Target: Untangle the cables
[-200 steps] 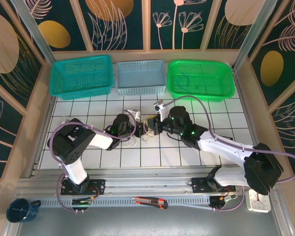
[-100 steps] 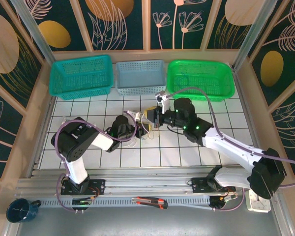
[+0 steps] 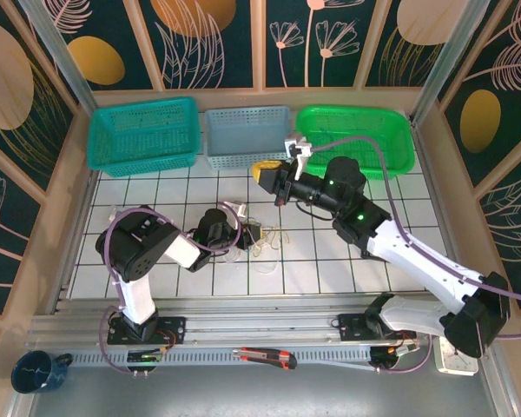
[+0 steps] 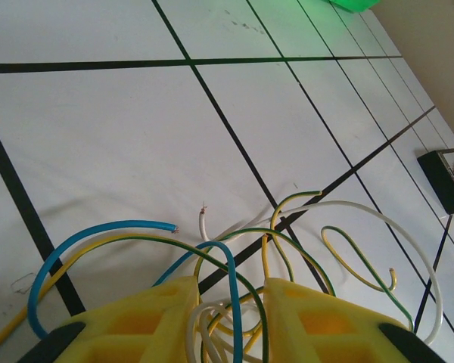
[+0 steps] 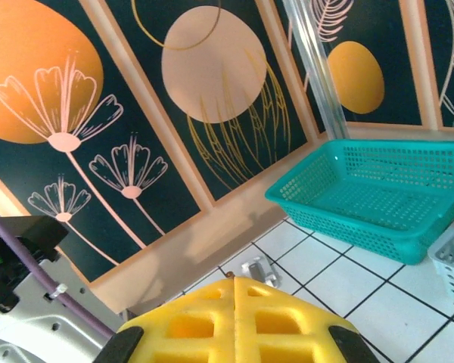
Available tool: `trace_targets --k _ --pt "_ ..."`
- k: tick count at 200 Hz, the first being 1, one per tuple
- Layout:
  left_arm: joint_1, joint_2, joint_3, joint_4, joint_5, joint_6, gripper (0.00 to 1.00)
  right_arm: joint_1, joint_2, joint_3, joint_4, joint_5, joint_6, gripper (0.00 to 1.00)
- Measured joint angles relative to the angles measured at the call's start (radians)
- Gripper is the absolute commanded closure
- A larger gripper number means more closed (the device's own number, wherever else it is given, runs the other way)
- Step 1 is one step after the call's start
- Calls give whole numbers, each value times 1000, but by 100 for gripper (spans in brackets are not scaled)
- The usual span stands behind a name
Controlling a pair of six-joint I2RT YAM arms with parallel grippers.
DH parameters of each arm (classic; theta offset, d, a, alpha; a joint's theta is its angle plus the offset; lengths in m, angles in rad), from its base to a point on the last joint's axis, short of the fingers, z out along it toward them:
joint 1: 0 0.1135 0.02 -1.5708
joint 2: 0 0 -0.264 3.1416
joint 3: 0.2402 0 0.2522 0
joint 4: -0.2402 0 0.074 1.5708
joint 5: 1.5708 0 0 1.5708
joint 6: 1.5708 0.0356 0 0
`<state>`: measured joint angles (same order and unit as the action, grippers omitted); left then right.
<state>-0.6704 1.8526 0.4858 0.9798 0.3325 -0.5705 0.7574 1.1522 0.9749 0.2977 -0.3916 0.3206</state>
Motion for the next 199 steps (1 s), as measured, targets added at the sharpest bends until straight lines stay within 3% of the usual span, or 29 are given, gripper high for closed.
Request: trace_targets --k 37,62,113,199 --pt "0 -2 0 -8 0 0 72 -10 14 -111 -17 31 0 62" --pt "0 -13 0 -24 0 -4 72 -10 29 -245 -20 47 25 51" --pt "0 -35 15 -68 1 -8 72 -2 87 -445 15 49 64 46" --pt "0 -53 32 -99 1 -7 72 81 293 -454 157 29 101 49"
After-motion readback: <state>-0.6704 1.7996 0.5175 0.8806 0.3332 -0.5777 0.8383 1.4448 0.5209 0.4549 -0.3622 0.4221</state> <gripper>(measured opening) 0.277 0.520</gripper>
